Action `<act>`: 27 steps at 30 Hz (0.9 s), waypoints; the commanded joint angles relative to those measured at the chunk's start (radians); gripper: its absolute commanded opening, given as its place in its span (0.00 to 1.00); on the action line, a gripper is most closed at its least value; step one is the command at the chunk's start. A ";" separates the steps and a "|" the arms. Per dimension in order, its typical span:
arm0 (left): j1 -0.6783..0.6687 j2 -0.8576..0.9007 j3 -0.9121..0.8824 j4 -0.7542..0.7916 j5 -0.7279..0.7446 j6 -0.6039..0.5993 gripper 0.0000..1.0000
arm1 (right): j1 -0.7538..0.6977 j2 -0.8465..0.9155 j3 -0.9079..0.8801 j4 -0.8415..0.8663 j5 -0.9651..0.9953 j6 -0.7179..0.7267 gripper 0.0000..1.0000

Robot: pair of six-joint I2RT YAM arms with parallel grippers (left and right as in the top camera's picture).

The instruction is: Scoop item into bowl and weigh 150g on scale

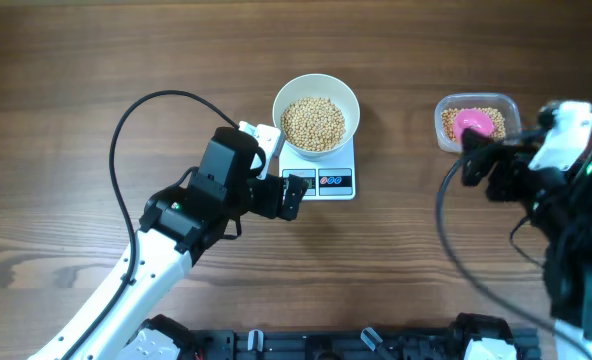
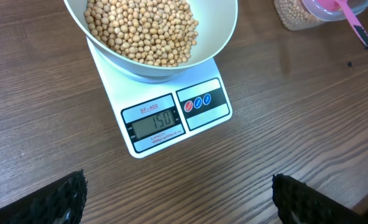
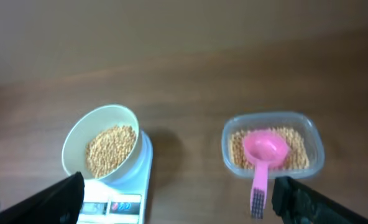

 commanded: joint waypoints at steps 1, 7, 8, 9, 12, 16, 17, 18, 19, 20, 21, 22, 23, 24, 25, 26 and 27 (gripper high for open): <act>-0.004 0.000 -0.001 0.003 -0.010 0.019 1.00 | 0.055 -0.146 -0.166 0.116 0.081 -0.089 1.00; -0.004 0.000 -0.001 0.003 -0.010 0.019 1.00 | 0.057 -0.447 -0.536 0.382 0.116 -0.039 1.00; -0.004 0.000 -0.001 0.003 -0.010 0.019 1.00 | 0.057 -0.491 -0.589 0.422 0.118 -0.046 1.00; -0.004 0.000 -0.001 0.003 -0.010 0.019 1.00 | 0.057 -0.524 -0.633 0.449 0.119 -0.046 1.00; -0.004 0.000 -0.001 0.003 -0.010 0.019 1.00 | 0.057 -0.600 -0.738 0.499 0.121 -0.045 1.00; -0.004 0.000 -0.001 0.003 -0.010 0.019 1.00 | 0.057 -0.700 -0.869 0.594 0.137 -0.045 1.00; -0.004 0.000 -0.001 0.003 -0.010 0.019 1.00 | 0.057 -0.723 -0.903 0.621 0.137 -0.045 1.00; -0.004 0.000 -0.001 0.003 -0.010 0.019 1.00 | 0.057 -0.739 -0.924 0.638 0.137 -0.045 1.00; -0.004 0.000 -0.001 0.003 -0.010 0.019 1.00 | 0.057 -0.760 -0.947 0.658 0.137 -0.045 1.00; -0.004 0.000 -0.001 0.003 -0.010 0.019 1.00 | 0.057 -0.785 -0.973 0.677 0.137 -0.045 1.00; -0.004 0.000 -0.001 0.003 -0.010 0.019 1.00 | 0.057 -0.793 -0.998 0.709 0.138 -0.045 1.00; -0.004 0.000 -0.001 0.003 -0.010 0.019 1.00 | 0.057 -0.793 -1.017 0.740 0.140 -0.045 1.00; -0.004 0.000 -0.001 0.003 -0.010 0.019 1.00 | 0.057 -0.793 -1.031 0.763 0.140 -0.045 1.00; -0.004 0.000 -0.001 0.003 -0.010 0.019 1.00 | 0.057 -0.793 -1.044 0.776 0.145 -0.045 1.00; -0.004 0.000 -0.001 0.003 -0.010 0.019 1.00 | 0.057 -0.793 -1.043 0.770 0.147 -0.044 1.00; -0.004 0.000 -0.001 0.003 -0.010 0.019 1.00 | 0.057 -0.793 -1.043 0.766 0.148 -0.050 1.00; -0.004 0.000 -0.001 0.003 -0.010 0.019 1.00 | 0.057 -0.793 -1.043 0.763 0.148 -0.068 1.00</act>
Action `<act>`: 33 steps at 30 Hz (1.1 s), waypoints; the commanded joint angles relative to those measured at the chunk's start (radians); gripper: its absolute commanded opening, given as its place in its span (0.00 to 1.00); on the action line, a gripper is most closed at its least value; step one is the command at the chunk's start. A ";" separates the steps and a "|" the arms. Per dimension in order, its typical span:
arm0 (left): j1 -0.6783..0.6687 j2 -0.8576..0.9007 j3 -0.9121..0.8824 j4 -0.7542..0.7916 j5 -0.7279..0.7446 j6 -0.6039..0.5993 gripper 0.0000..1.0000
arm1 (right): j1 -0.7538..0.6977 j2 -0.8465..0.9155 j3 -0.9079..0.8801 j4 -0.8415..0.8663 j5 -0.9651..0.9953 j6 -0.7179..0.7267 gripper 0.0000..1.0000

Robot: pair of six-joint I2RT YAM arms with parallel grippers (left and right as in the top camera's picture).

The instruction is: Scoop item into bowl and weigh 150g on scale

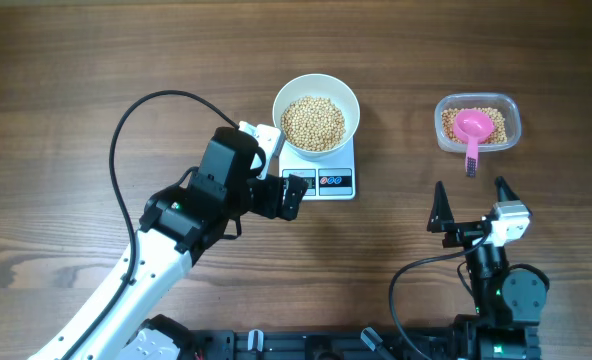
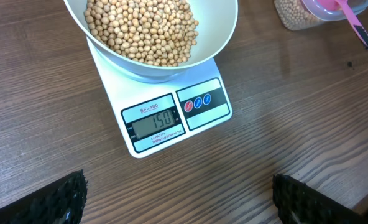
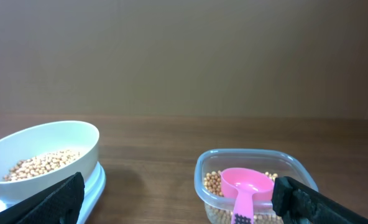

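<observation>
A white bowl [image 1: 316,112] full of soybeans sits on the white digital scale [image 1: 319,182]; its display [image 2: 153,123] reads 150 in the left wrist view. The pink scoop [image 1: 472,127] lies in the clear tub of beans [image 1: 477,122] at the right, handle pointing toward the front. My left gripper [image 1: 291,195] is open just left of the scale's front, holding nothing. My right gripper [image 1: 469,205] is open near the front of the table, below the tub, with nothing between its fingers.
Black cables loop over the wood table [image 1: 76,80] beside each arm. A dark rail with fittings [image 1: 326,345] runs along the front edge. The tub and scoop [image 3: 246,186] face the right wrist camera, the bowl [image 3: 41,152] at its left.
My right arm has drawn back from beside the tub to a low pose near the table's front edge, gripper still open. The left arm, bowl, scale reading and scoop are unchanged.
</observation>
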 commanded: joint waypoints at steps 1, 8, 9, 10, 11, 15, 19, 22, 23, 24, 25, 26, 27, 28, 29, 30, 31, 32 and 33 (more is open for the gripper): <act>-0.004 0.000 -0.001 0.003 -0.010 0.019 1.00 | 0.004 -0.016 -0.008 0.000 0.023 -0.032 1.00; -0.004 0.000 -0.001 0.003 -0.010 0.019 1.00 | 0.004 -0.016 -0.008 -0.032 0.022 -0.050 1.00; -0.004 0.000 -0.001 0.003 -0.010 0.019 1.00 | 0.004 -0.016 -0.008 -0.031 0.022 -0.050 1.00; -0.004 0.000 -0.001 0.003 -0.010 0.019 1.00 | 0.004 -0.016 -0.008 -0.031 0.022 -0.050 1.00; -0.004 0.000 -0.001 0.003 -0.010 0.019 1.00 | 0.004 -0.016 -0.008 -0.031 0.022 -0.050 1.00; -0.004 0.000 -0.001 0.003 -0.010 0.019 1.00 | 0.004 -0.016 -0.008 -0.031 0.022 -0.050 1.00; -0.004 0.000 -0.001 0.003 -0.010 0.019 1.00 | 0.004 -0.016 -0.008 -0.031 0.022 -0.050 1.00; -0.004 0.000 -0.001 0.003 -0.010 0.019 1.00 | 0.004 -0.016 -0.008 -0.031 0.022 -0.050 1.00; -0.004 0.000 -0.001 0.003 -0.010 0.019 1.00 | 0.004 -0.016 -0.008 -0.031 0.022 -0.050 1.00; -0.004 0.000 -0.001 0.003 -0.010 0.019 1.00 | 0.004 -0.016 -0.008 -0.031 0.022 -0.050 1.00; -0.004 0.000 -0.001 0.003 -0.010 0.019 1.00 | 0.004 -0.016 -0.008 -0.031 0.022 -0.050 1.00; -0.004 0.000 -0.001 0.003 -0.010 0.019 1.00 | 0.004 -0.016 -0.008 -0.031 0.022 -0.050 1.00; -0.004 0.000 -0.001 0.003 -0.010 0.019 1.00 | 0.004 -0.016 -0.008 -0.031 0.022 -0.050 1.00; -0.004 0.000 -0.001 0.003 -0.010 0.019 1.00 | 0.004 -0.016 -0.008 -0.031 0.022 -0.050 1.00; -0.004 0.000 -0.001 0.003 -0.010 0.019 1.00 | 0.004 -0.016 -0.008 -0.031 0.022 -0.050 0.99; -0.004 0.000 -0.001 0.003 -0.010 0.019 1.00 | 0.004 -0.016 -0.008 -0.031 0.022 -0.050 1.00; -0.004 0.000 -0.001 0.003 -0.010 0.019 1.00 | 0.004 -0.016 -0.008 -0.031 0.022 -0.050 0.99; -0.004 0.000 -0.001 0.003 -0.010 0.019 1.00 | 0.004 -0.016 -0.008 -0.031 0.022 -0.050 1.00; -0.004 0.000 -0.001 0.003 -0.010 0.019 1.00 | 0.004 -0.016 -0.008 -0.032 0.022 -0.050 1.00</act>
